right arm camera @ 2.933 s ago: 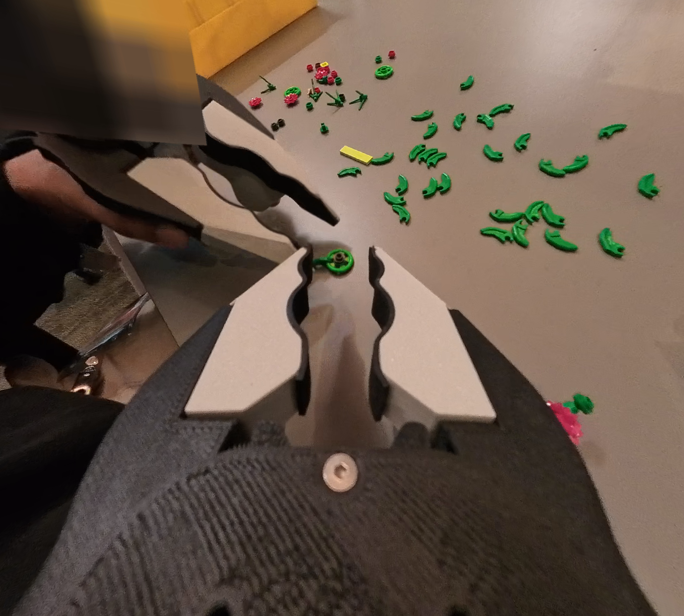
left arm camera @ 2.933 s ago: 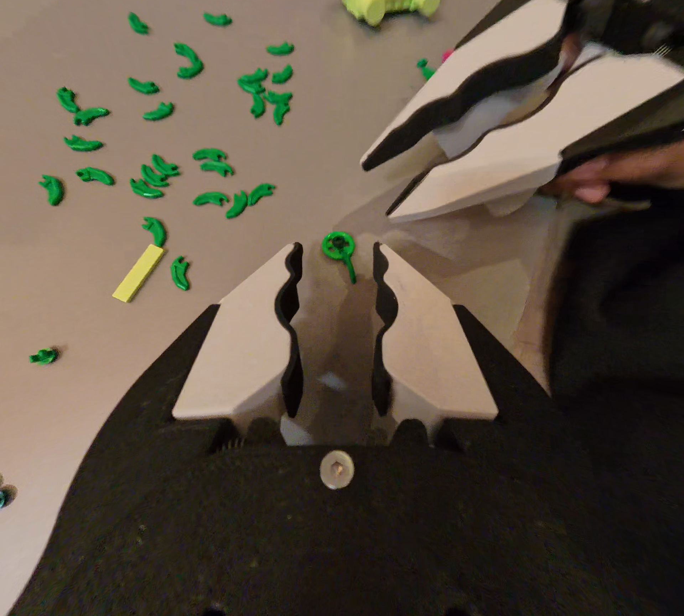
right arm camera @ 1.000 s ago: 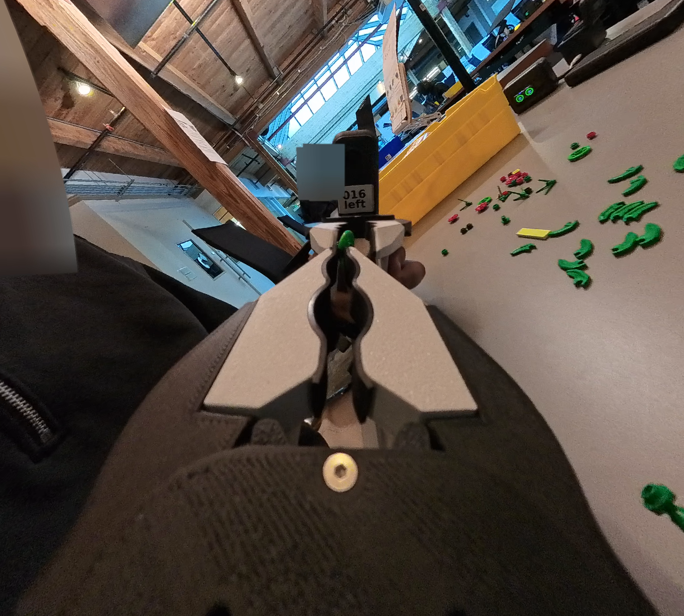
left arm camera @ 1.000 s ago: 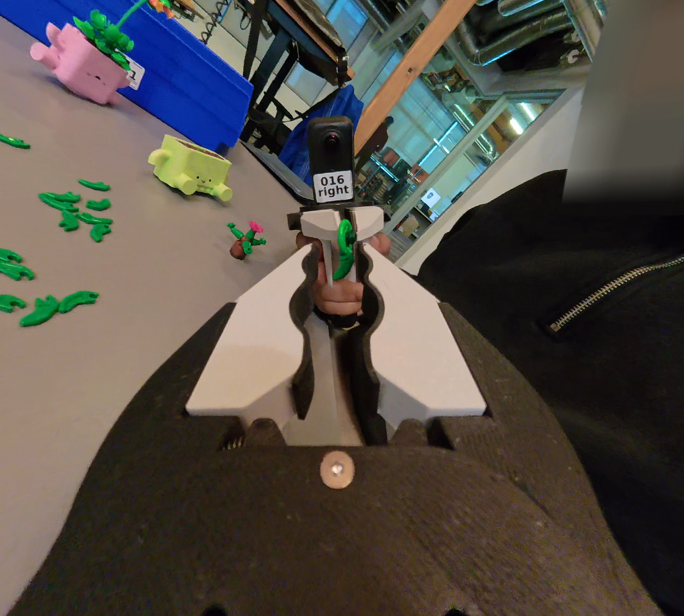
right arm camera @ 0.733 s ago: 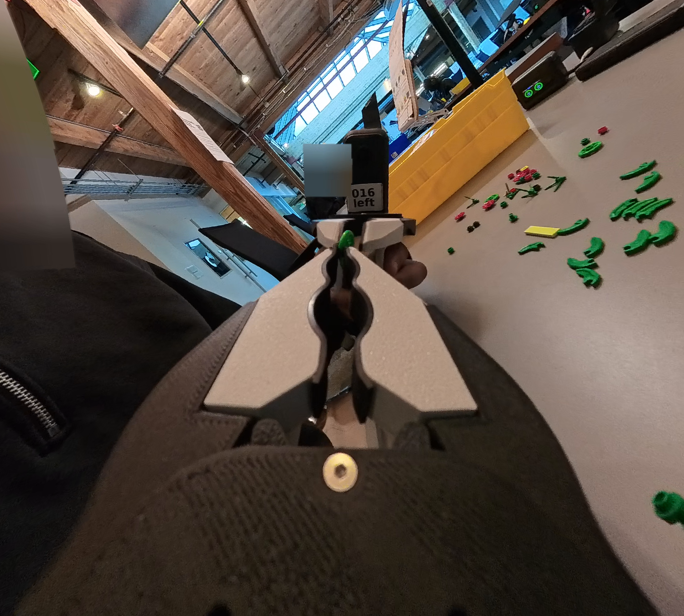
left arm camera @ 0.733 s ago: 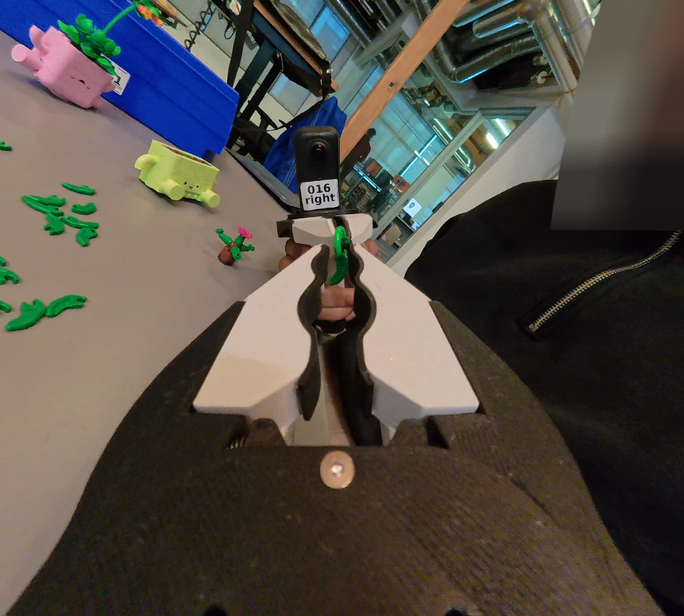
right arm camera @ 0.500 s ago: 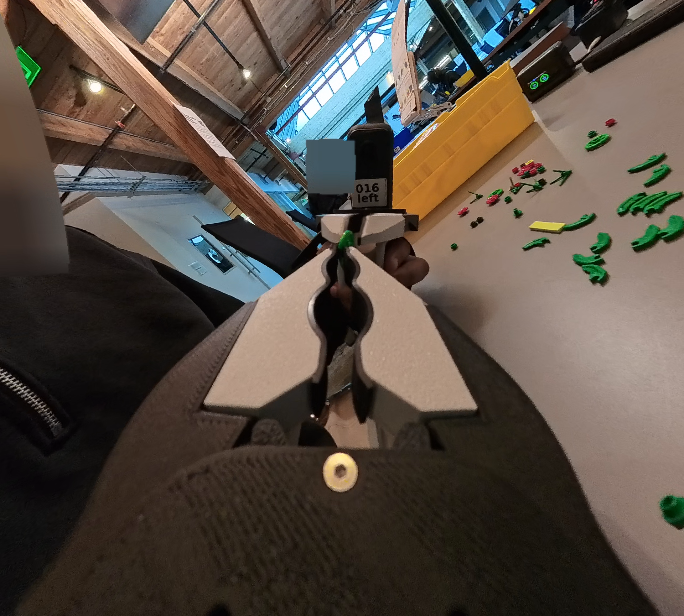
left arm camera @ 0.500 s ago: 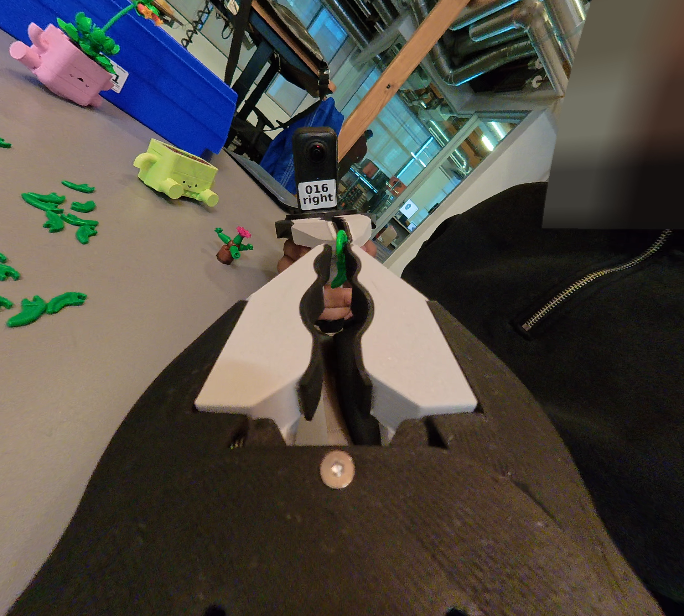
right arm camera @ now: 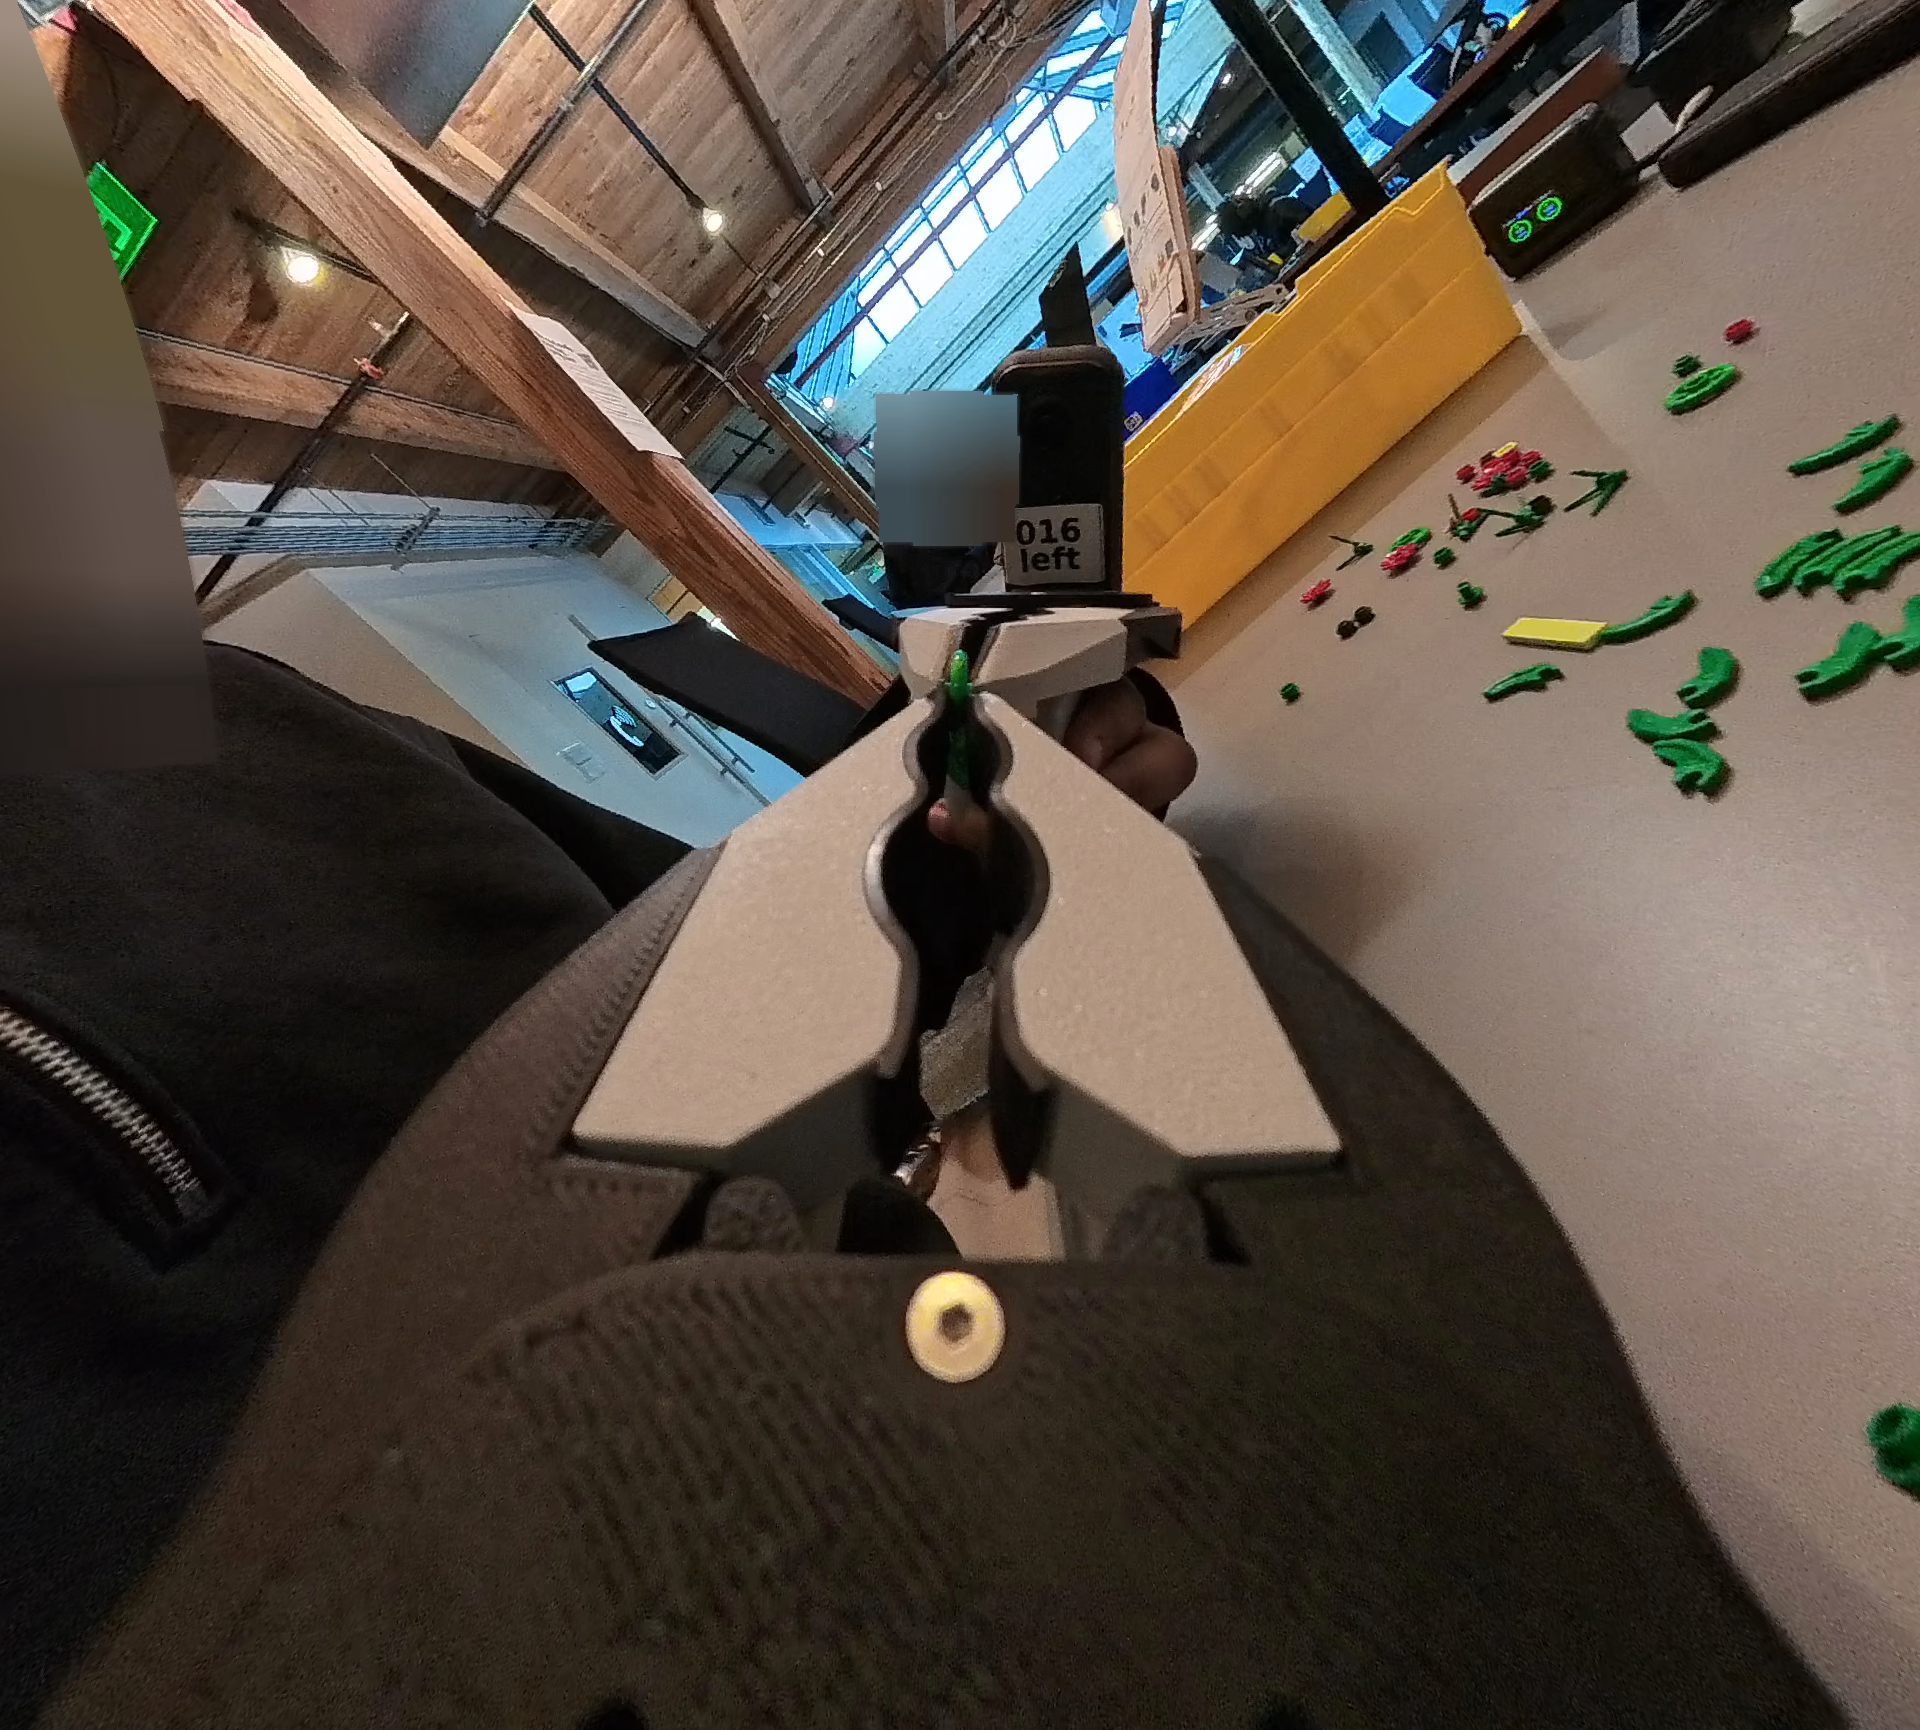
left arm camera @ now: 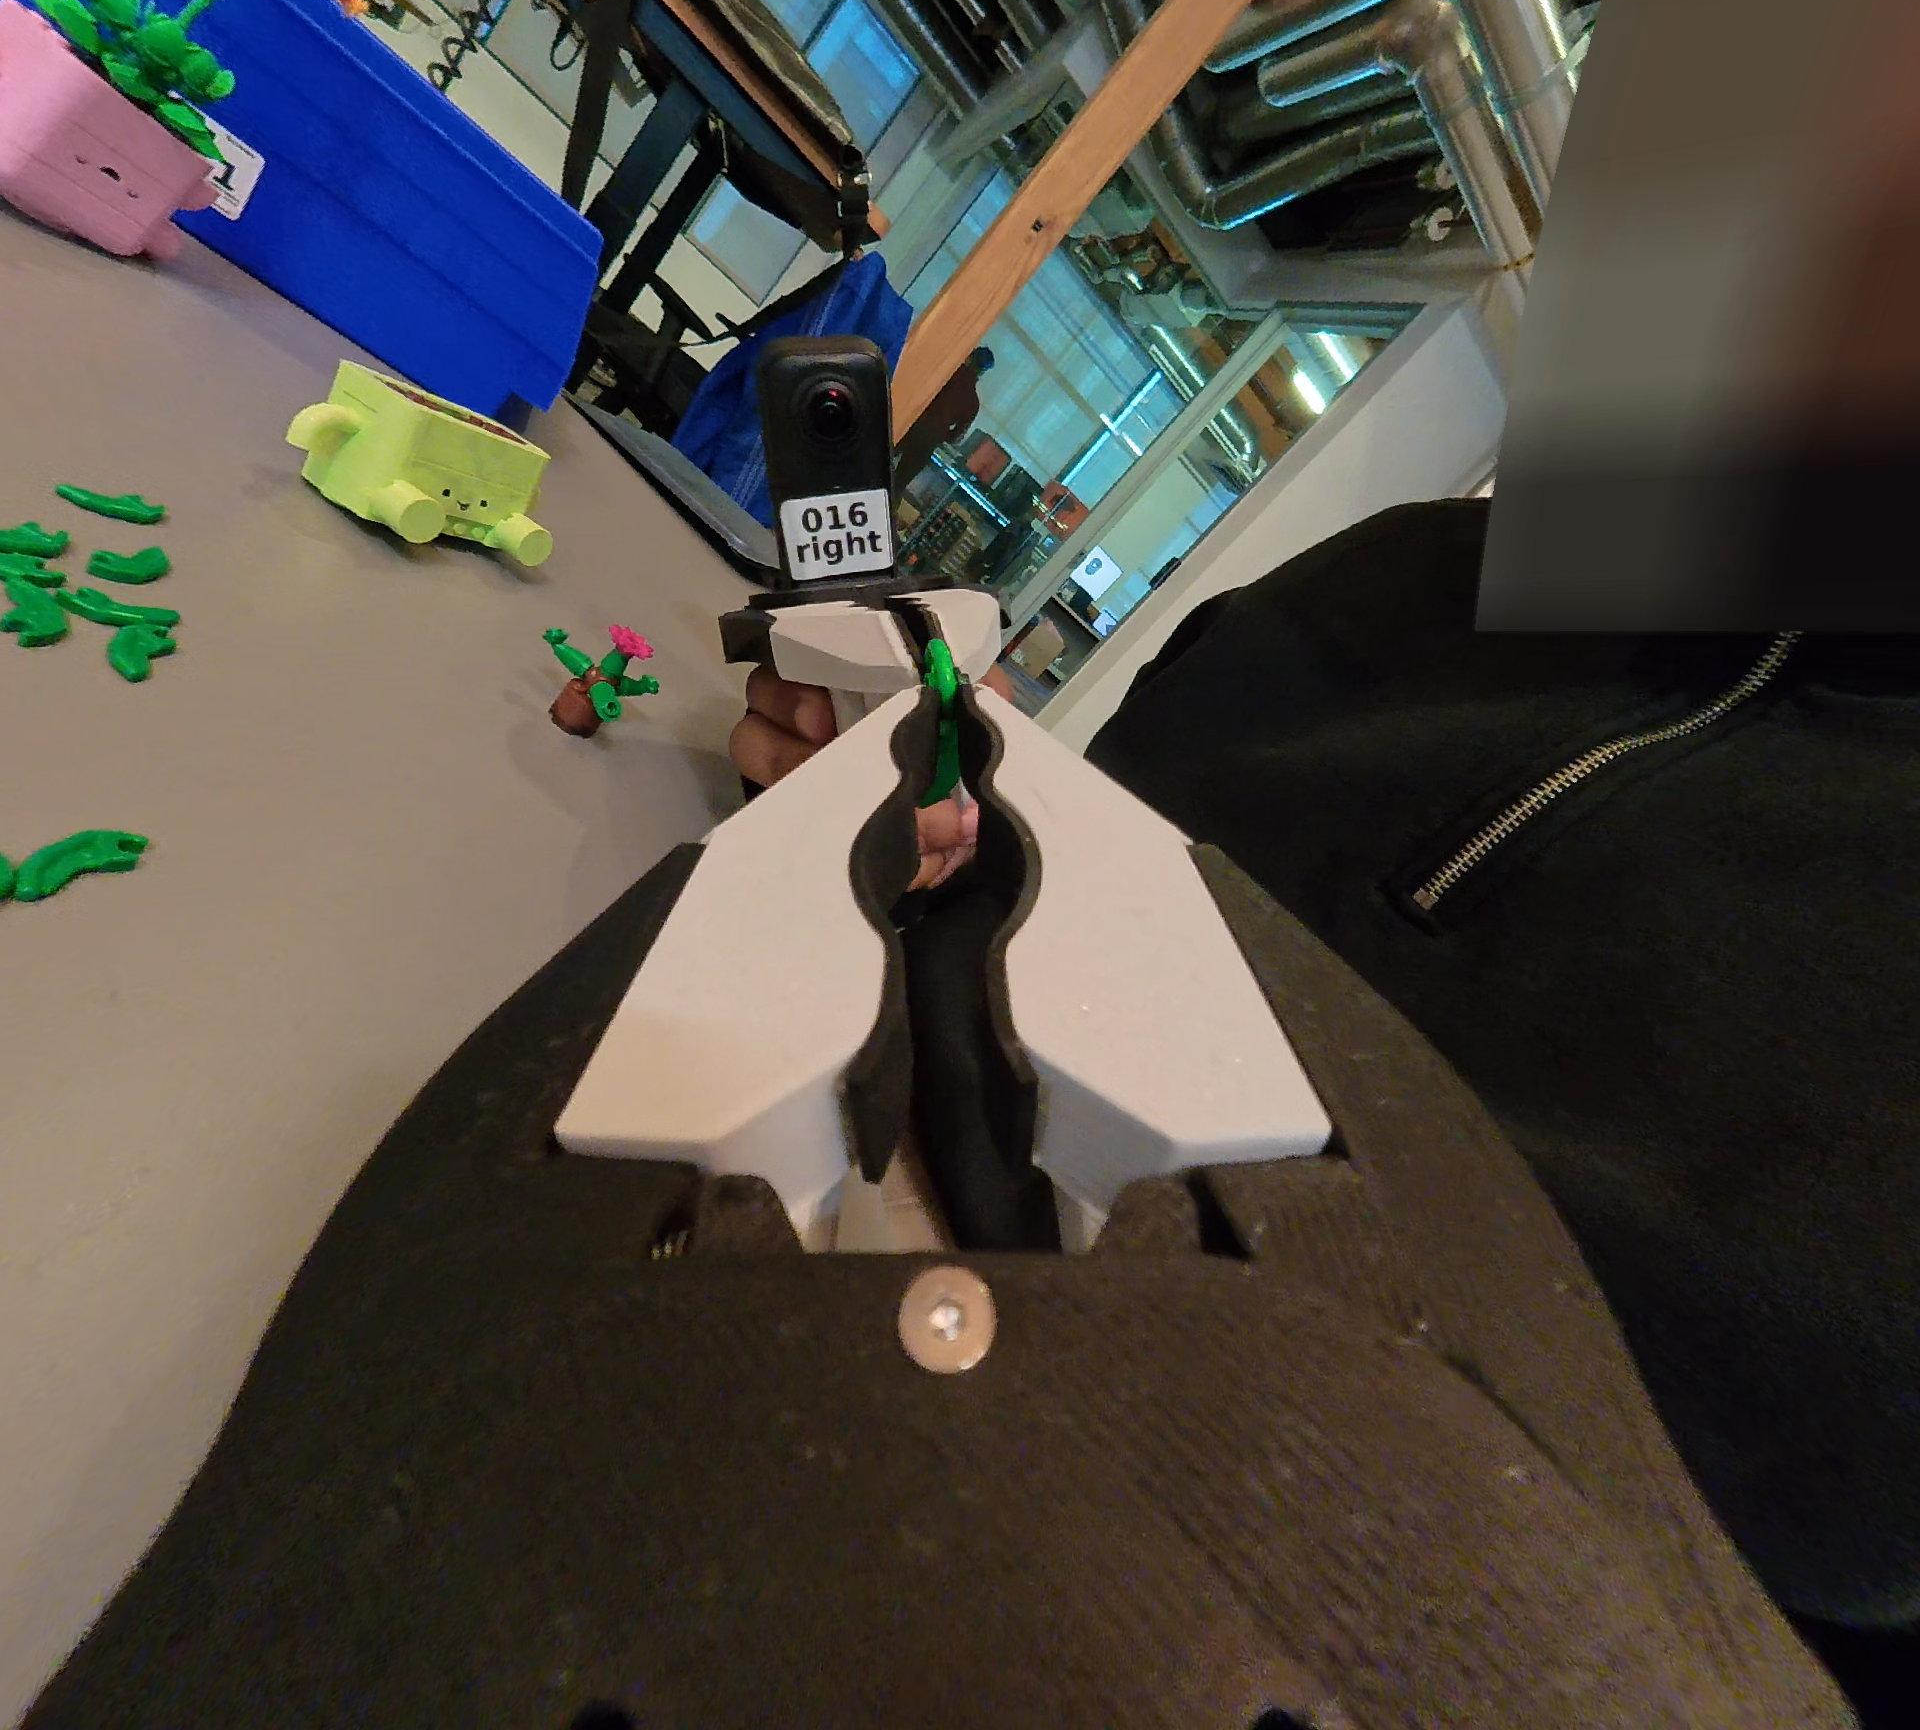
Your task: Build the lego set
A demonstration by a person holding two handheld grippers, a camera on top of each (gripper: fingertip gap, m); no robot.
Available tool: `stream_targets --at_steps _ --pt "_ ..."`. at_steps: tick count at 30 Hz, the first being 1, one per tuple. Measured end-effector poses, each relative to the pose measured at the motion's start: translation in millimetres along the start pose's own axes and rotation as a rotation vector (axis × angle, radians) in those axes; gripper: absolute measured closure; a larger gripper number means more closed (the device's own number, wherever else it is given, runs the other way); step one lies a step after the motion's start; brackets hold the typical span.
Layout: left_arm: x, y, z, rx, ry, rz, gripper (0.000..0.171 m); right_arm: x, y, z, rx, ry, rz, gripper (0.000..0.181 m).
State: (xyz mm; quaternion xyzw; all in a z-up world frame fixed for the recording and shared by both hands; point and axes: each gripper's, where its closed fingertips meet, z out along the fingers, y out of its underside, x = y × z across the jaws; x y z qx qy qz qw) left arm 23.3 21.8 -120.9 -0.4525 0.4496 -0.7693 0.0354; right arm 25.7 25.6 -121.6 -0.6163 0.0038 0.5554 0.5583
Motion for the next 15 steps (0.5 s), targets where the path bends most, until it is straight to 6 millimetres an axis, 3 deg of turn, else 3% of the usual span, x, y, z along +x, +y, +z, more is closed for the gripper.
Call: stream_targets --at_steps 6,8,15 --pt "1 -1 0 0.004 -0.012 0.081 0.171 0 0 0 0.003 0.003 -0.009 0.181" --pt "4 -4 -2 0.019 -0.010 0.109 0.170 2 -1 0 0.012 0.032 -0.028 0.172" --pt "-5 -45 -32 0.267 -0.086 0.124 0.171 6 2 2 -0.008 0.100 -0.125 0.164"
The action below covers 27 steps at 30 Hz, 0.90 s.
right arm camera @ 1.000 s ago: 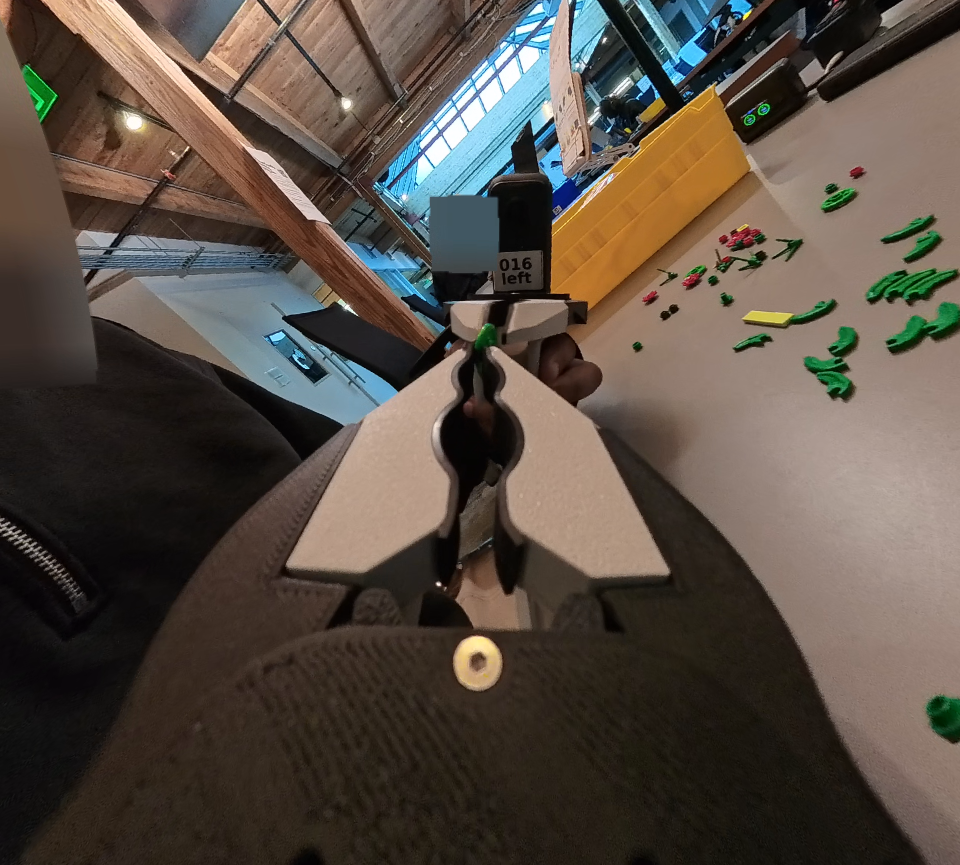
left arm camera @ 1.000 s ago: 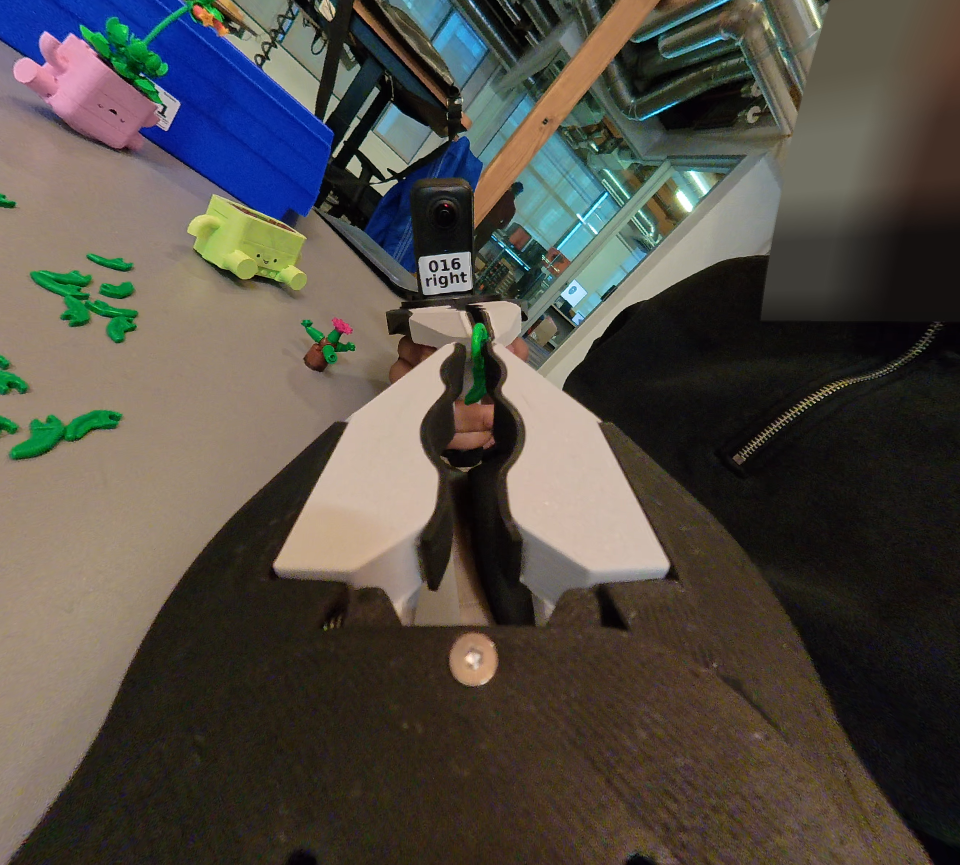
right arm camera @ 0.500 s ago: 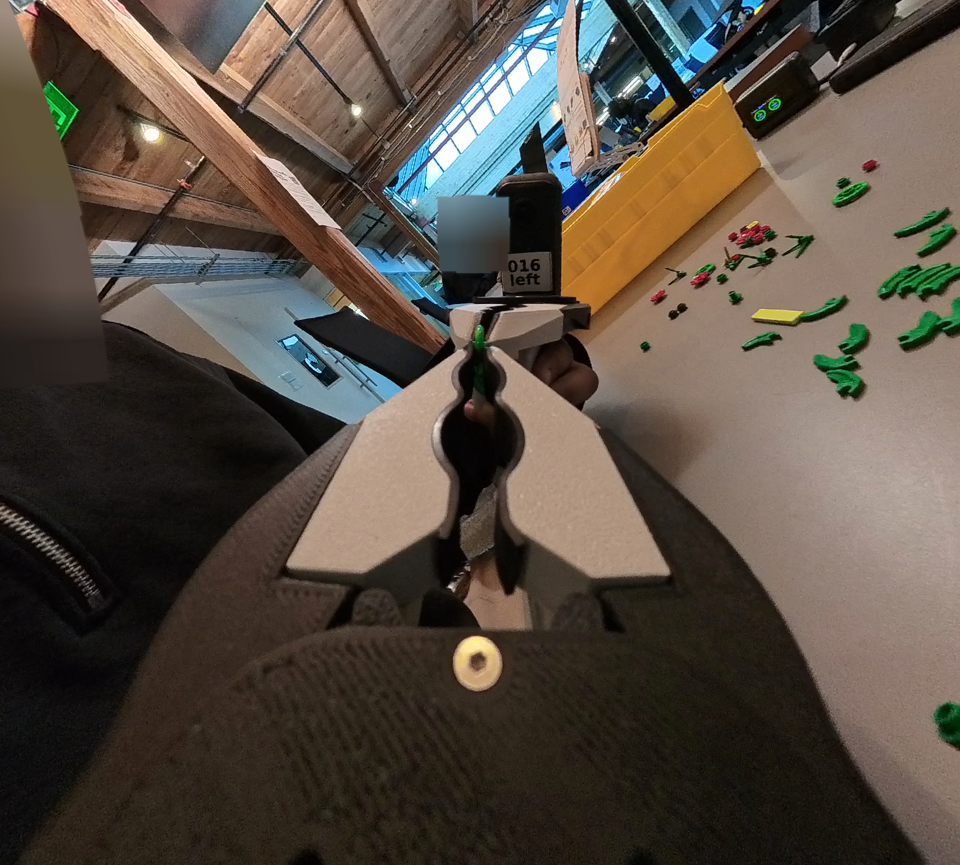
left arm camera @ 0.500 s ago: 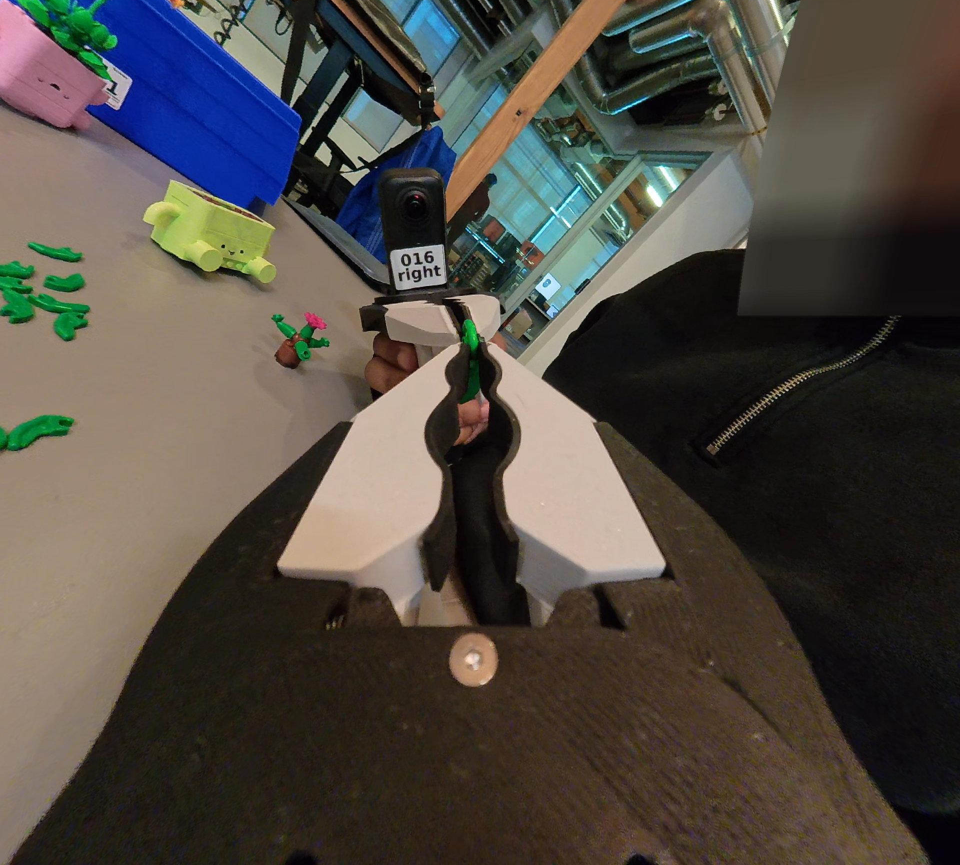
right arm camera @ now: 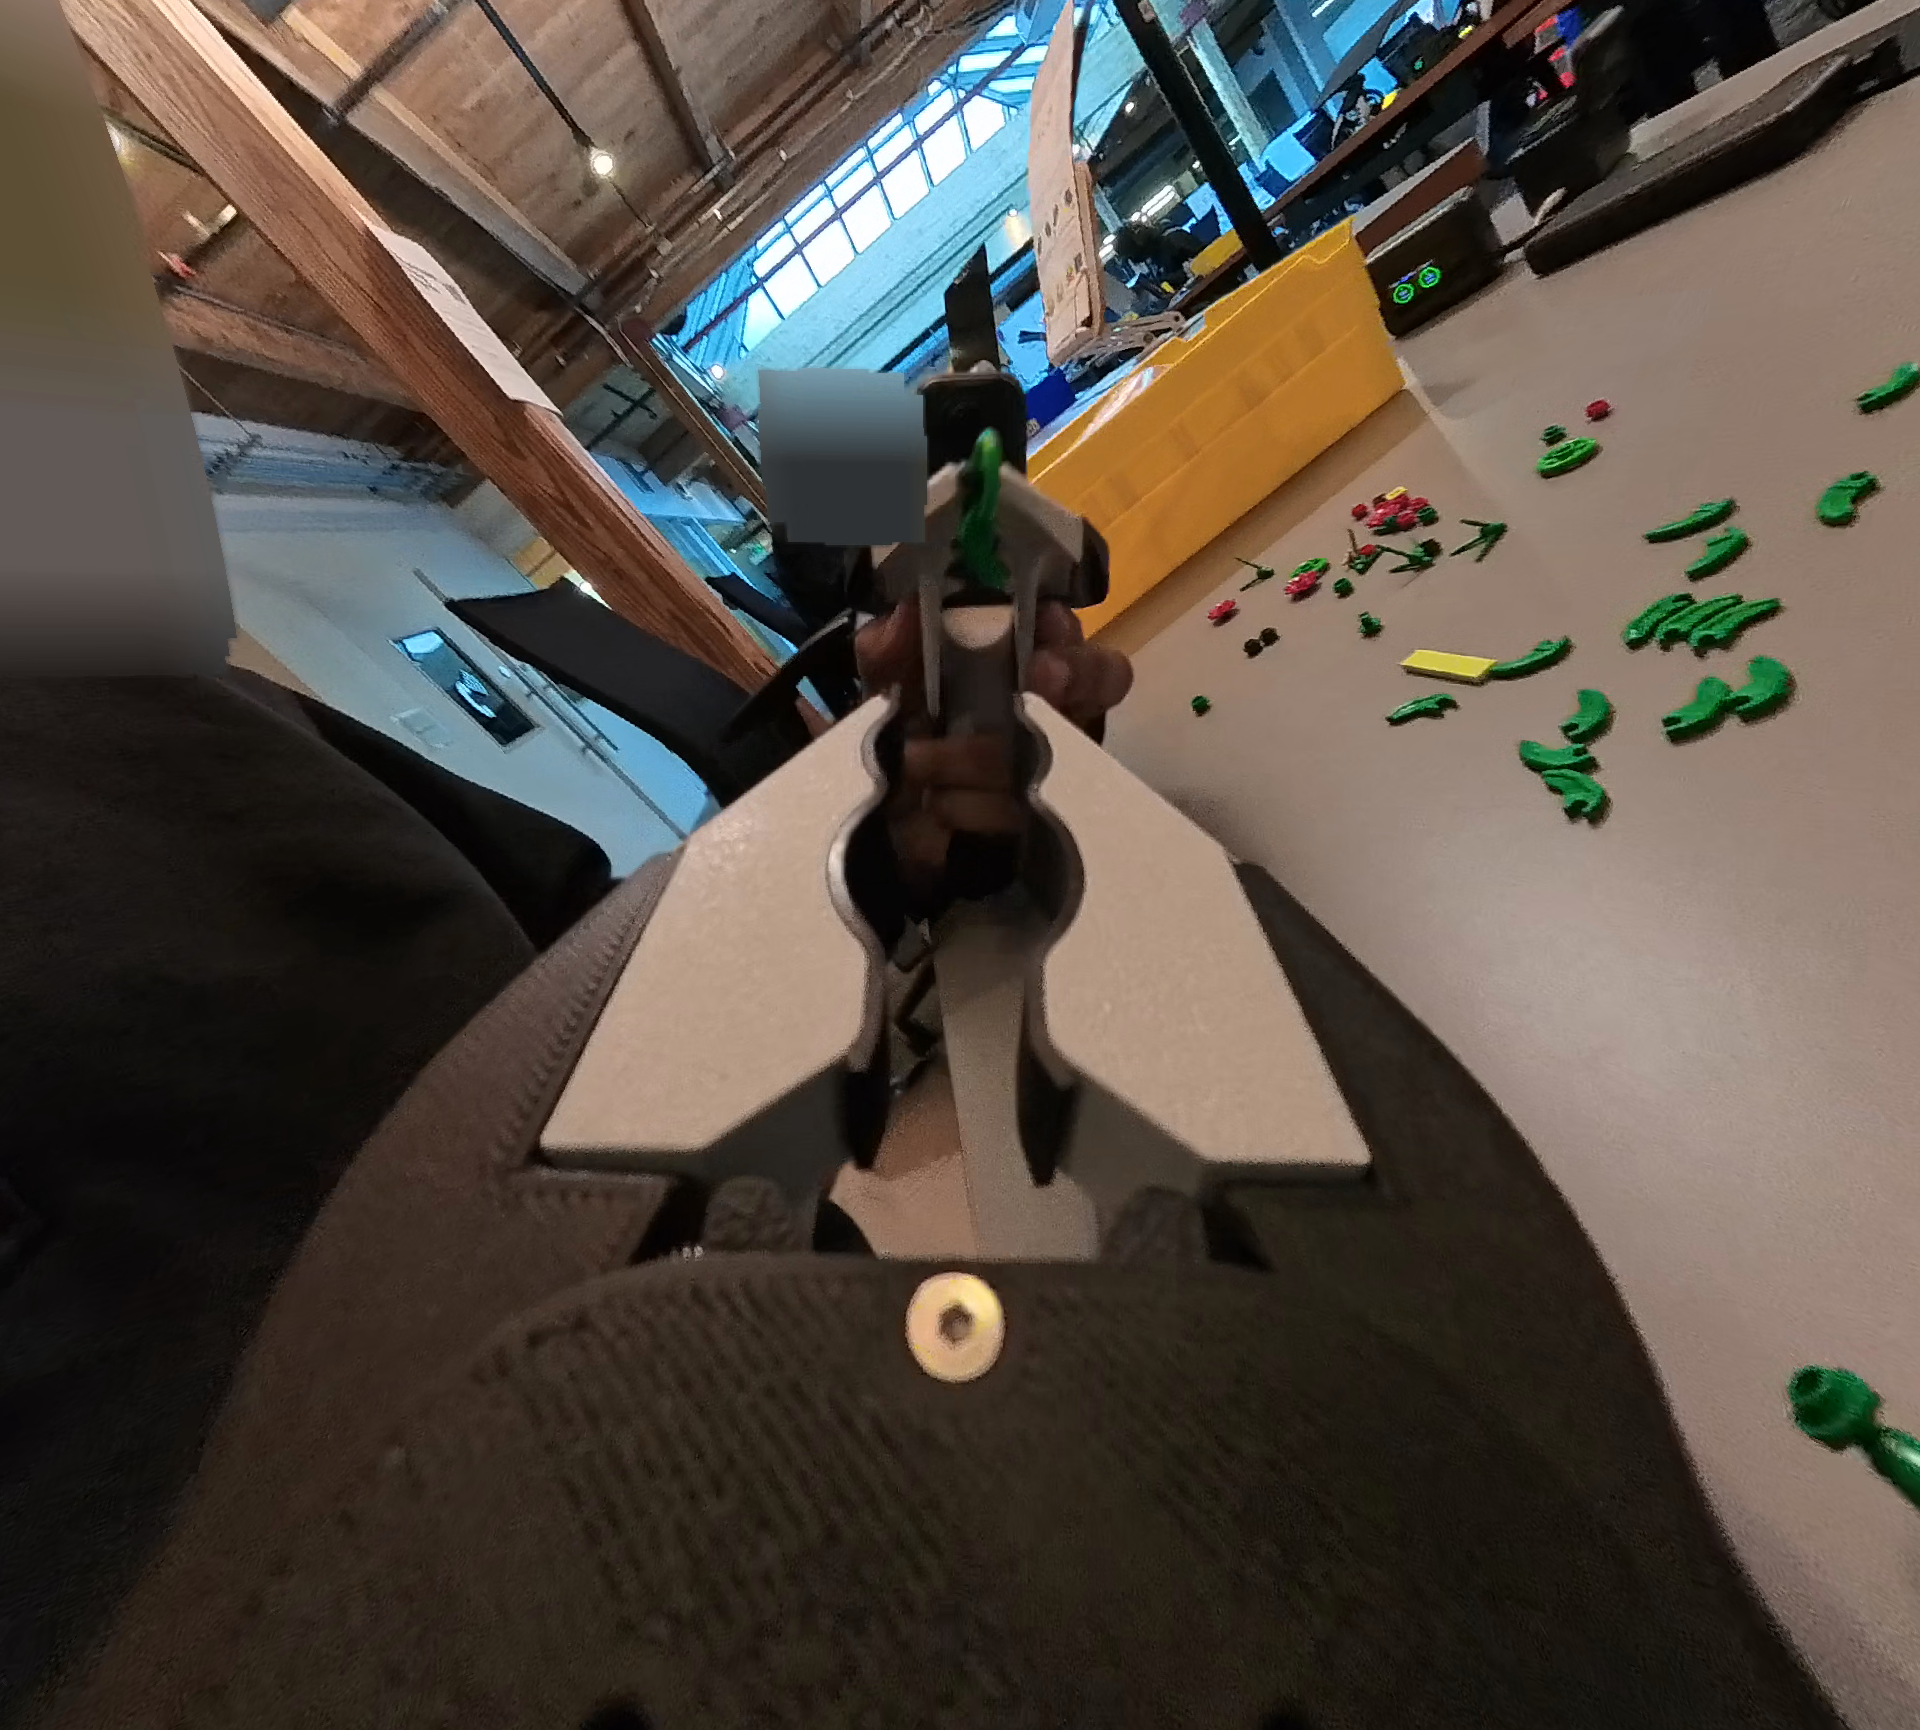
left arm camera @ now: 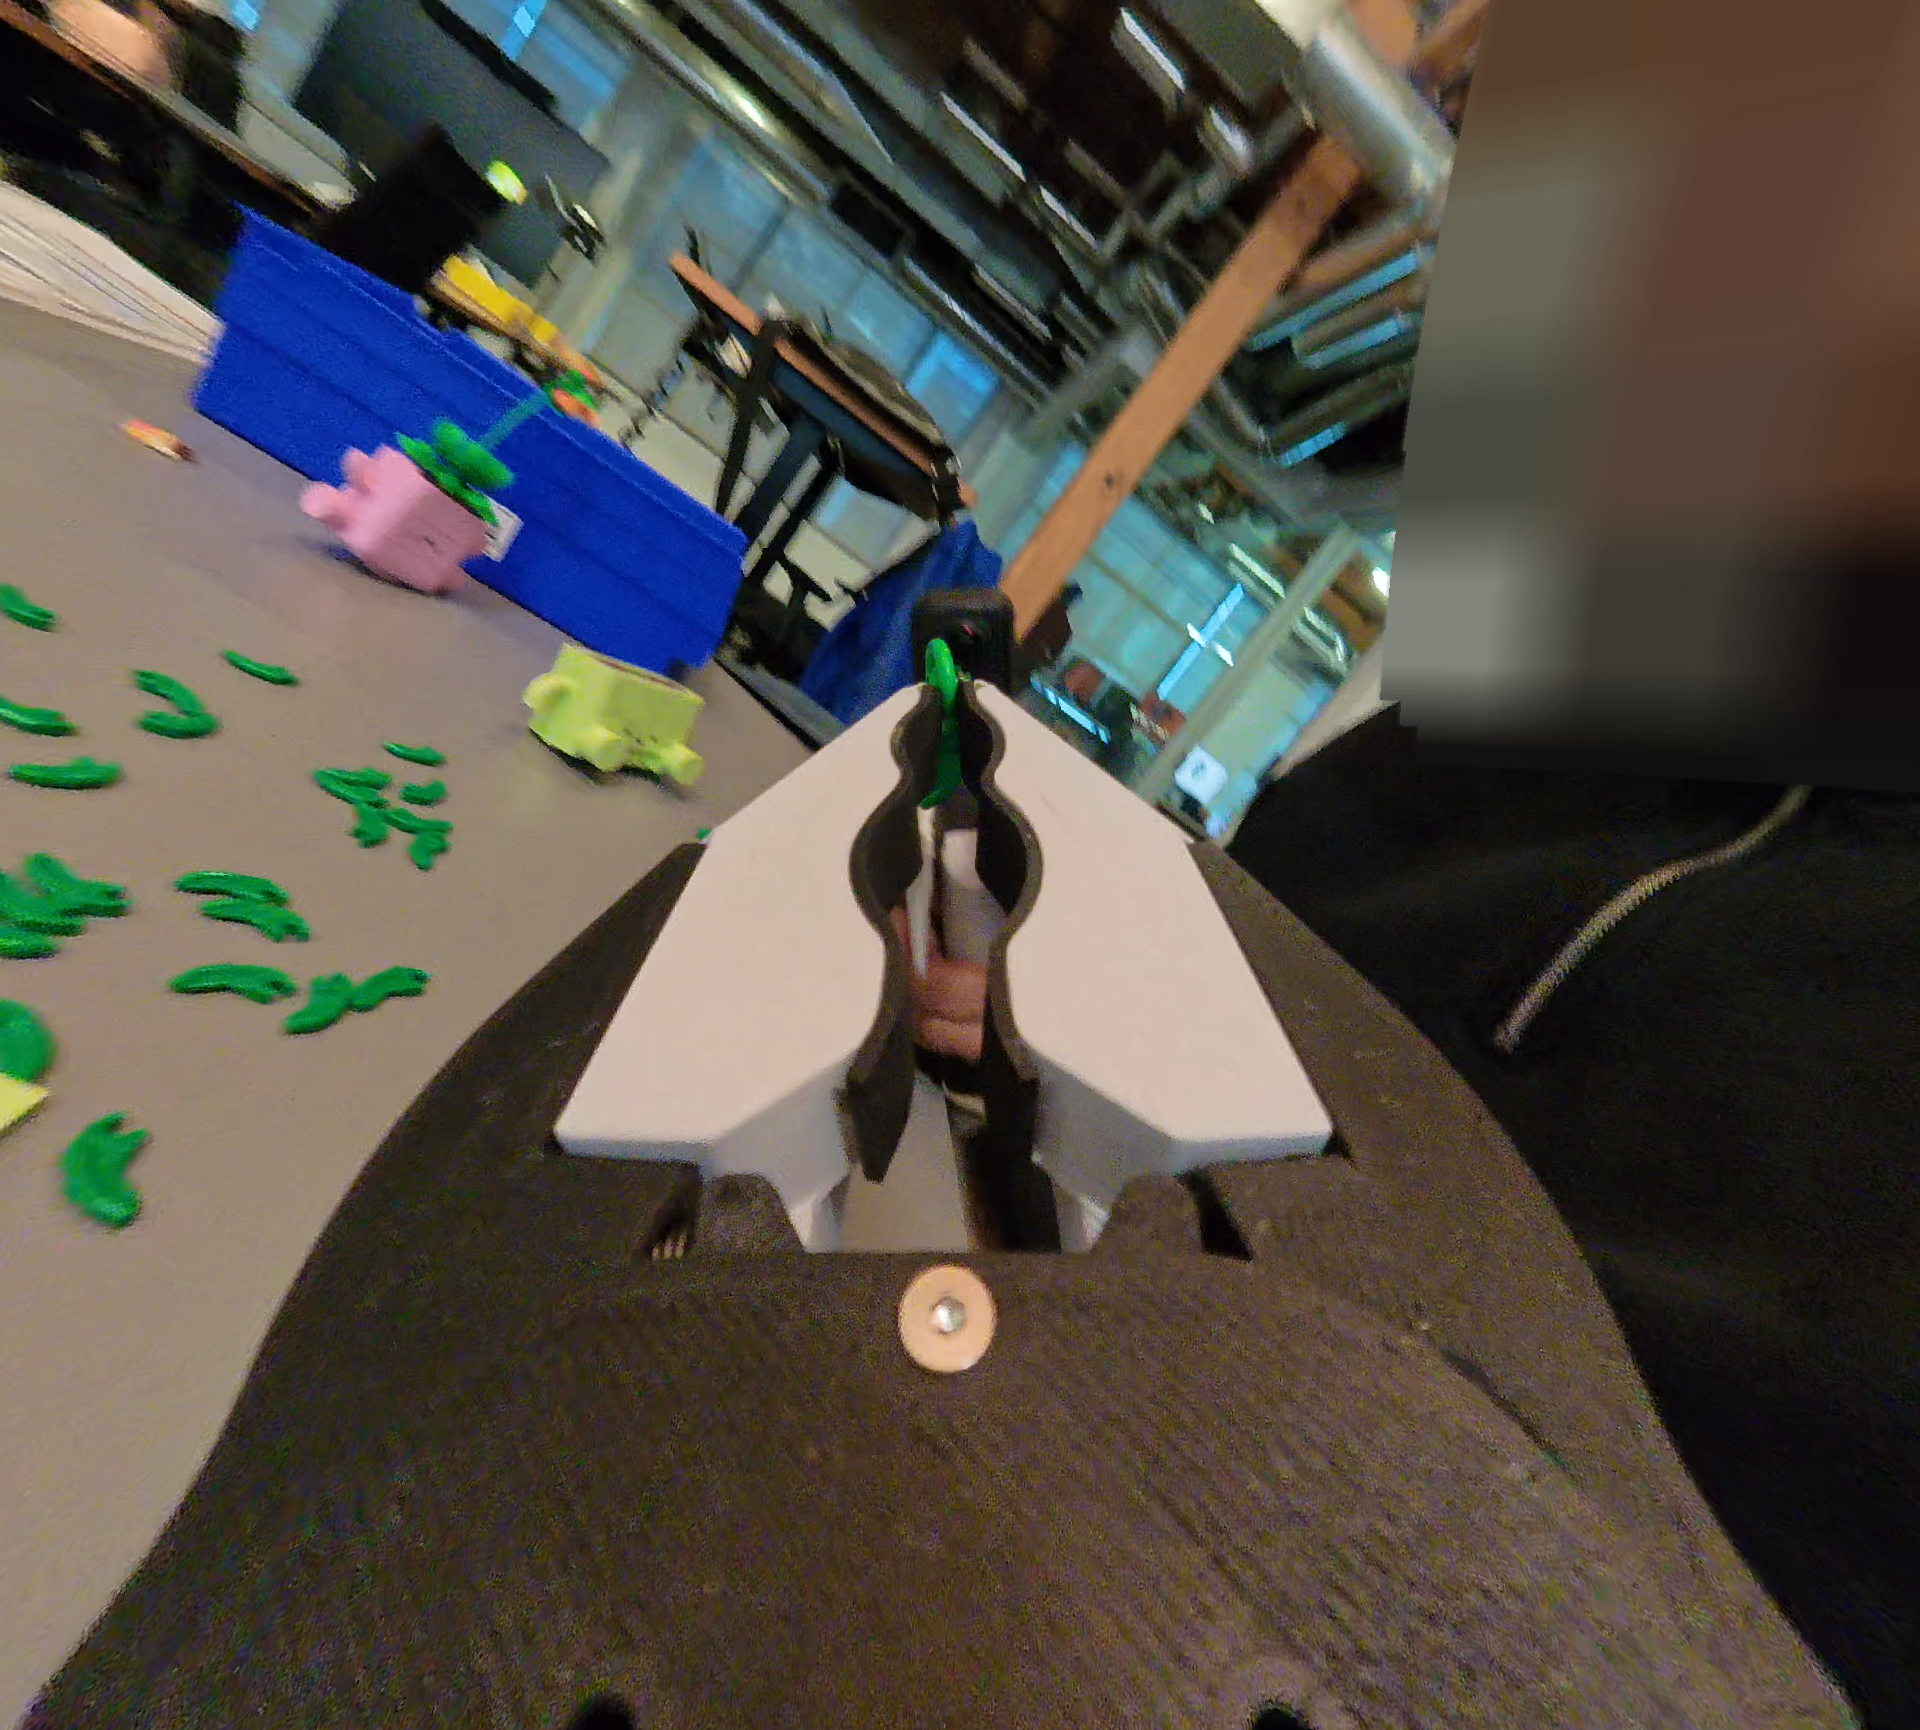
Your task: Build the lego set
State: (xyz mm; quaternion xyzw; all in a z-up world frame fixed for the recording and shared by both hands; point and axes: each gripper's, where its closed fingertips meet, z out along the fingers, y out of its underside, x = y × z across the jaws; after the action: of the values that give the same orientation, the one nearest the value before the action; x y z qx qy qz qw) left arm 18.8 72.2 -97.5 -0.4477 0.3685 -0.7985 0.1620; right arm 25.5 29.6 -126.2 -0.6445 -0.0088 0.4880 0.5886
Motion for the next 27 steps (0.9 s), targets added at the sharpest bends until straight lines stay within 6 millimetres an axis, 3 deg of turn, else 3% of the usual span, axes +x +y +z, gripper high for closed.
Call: stream_targets --at_steps 5,11,16,21,24,27 --pt "-23 -28 -22 0.186 -0.111 -0.063 0.171 0 9 6 -0.058 0.051 -0.080 0.163" --pt "-35 -34 -30 0.229 -0.174 -0.088 0.171 19 19 17 -0.207 0.277 -0.235 0.153" --pt "-38 -40 -37 0.251 -0.204 -0.084 0.171 71 20 24 -0.360 0.615 -0.396 0.118" --pt "-36 -52 -48 0.292 -0.190 -0.086 0.171 121 43 24 -0.554 0.774 -0.313 0.103" --pt "-37 -58 -57 0.315 -0.191 -0.089 0.171 119 45 30 -0.563 0.738 -0.281 0.110" --pt "-37 -64 -64 0.346 -0.184 -0.104 0.171 97 62 33 -0.616 0.627 -0.222 0.126"
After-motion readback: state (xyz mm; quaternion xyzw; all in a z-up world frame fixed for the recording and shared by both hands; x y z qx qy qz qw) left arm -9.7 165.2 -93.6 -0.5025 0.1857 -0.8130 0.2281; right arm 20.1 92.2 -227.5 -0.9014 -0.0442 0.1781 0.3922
